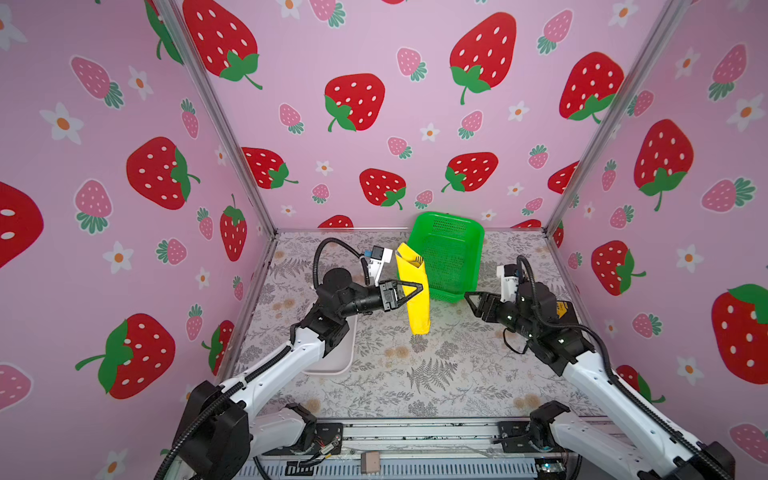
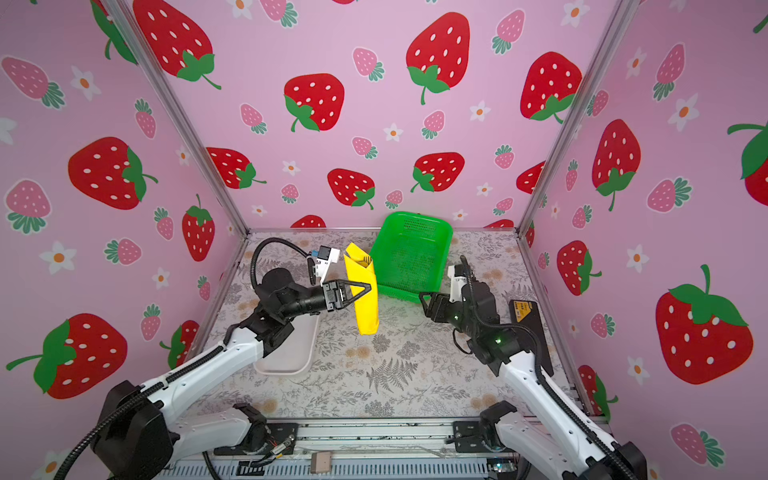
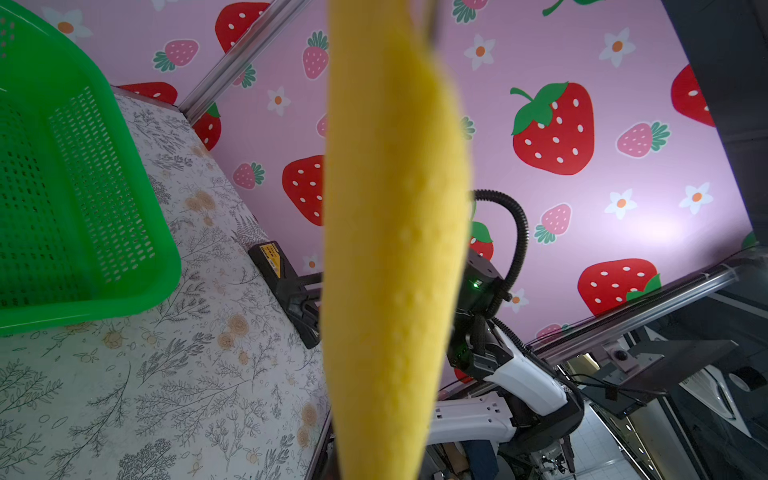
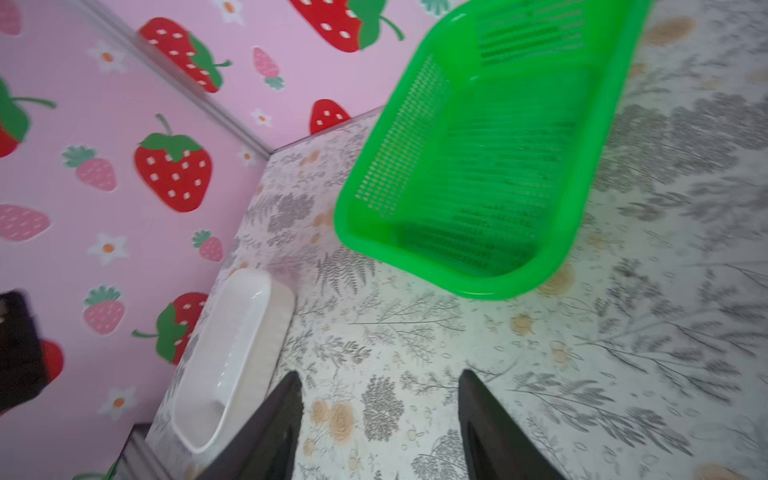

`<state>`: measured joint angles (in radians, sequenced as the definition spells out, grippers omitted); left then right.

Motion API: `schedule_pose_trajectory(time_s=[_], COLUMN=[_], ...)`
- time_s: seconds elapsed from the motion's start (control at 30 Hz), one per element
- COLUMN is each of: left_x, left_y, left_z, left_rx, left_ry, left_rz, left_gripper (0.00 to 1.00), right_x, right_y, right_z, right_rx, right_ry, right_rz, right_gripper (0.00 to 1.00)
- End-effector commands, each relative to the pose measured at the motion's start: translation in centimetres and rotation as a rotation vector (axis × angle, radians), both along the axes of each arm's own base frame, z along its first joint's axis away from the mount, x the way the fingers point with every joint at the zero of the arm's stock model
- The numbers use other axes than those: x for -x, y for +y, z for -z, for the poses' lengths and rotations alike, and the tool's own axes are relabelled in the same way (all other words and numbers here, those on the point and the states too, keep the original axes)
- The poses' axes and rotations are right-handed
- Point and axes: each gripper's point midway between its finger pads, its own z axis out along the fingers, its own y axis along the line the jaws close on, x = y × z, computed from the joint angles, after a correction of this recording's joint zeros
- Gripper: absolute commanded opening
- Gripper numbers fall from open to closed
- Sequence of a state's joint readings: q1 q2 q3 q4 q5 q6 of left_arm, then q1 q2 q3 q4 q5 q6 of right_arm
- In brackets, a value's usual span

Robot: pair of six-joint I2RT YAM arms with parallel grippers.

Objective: Place the utensils on the paper napkin and roll it up
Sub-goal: 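Release the bundle and pull the right gripper back toward the basket side, then carry the yellow bundle with the left gripper into the green basket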

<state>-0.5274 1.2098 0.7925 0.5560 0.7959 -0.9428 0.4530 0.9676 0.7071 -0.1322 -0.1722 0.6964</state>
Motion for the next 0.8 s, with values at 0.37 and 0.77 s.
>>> schedule_pose_trajectory(time_s=[0.37,0.77], left_x=[-0.1,-0.9], left_y=[-0.6,-1.8], left_z=[0.2,1.5], left_rx=[0.036,-0.002], left_ry=[0.013,0.046], left_rz=[0.047,0.071], left_gripper=[0.07,0.07], right_x=[-9.4,-9.3], right_y=[-1.5,-1.5], right_z=[7.2,13.6], right_rx=[0.015,0.252], right_ry=[0.247,0.428], right_rz=[0.115,0.026], right_gripper=[0.67,0.65])
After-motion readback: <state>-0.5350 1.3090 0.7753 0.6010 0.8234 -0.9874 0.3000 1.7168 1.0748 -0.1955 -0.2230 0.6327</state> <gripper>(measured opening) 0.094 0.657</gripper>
